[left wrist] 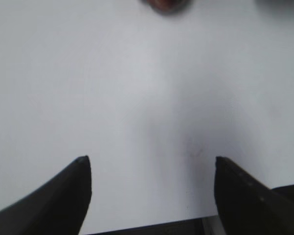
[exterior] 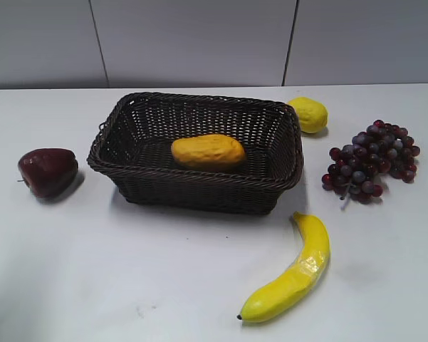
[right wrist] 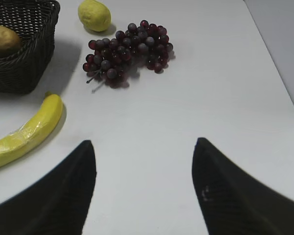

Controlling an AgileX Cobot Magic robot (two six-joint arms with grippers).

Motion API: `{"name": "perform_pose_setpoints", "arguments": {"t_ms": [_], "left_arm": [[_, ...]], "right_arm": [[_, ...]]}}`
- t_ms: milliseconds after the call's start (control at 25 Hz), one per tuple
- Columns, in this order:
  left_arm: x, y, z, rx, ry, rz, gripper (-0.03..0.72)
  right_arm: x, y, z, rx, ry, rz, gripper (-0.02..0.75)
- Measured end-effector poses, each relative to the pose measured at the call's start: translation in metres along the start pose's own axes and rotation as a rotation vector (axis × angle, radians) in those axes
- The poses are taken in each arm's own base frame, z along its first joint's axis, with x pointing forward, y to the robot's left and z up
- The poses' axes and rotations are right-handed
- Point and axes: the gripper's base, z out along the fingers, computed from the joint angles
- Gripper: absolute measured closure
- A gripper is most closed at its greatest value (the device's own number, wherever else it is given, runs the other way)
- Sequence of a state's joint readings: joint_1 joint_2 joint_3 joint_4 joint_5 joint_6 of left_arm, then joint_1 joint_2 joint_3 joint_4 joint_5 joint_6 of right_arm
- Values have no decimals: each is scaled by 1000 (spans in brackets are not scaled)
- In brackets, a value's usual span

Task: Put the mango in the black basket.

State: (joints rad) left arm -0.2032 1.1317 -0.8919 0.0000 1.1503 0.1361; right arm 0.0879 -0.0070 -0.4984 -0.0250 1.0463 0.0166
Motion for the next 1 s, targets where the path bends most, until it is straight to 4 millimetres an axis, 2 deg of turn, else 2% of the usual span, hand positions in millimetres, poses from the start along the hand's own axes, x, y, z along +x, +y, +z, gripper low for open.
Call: {"name": "perform_pose_setpoints", "arguments": {"t_ms": [400,1000], "left_arm": [[92,-15,15,9,-131,-13,95],[156,-25,-32,-41,-636,-11,95]], "right_arm": [[0,0,0,0,0,0,260],[0,0,0,0,1,0,260]]}}
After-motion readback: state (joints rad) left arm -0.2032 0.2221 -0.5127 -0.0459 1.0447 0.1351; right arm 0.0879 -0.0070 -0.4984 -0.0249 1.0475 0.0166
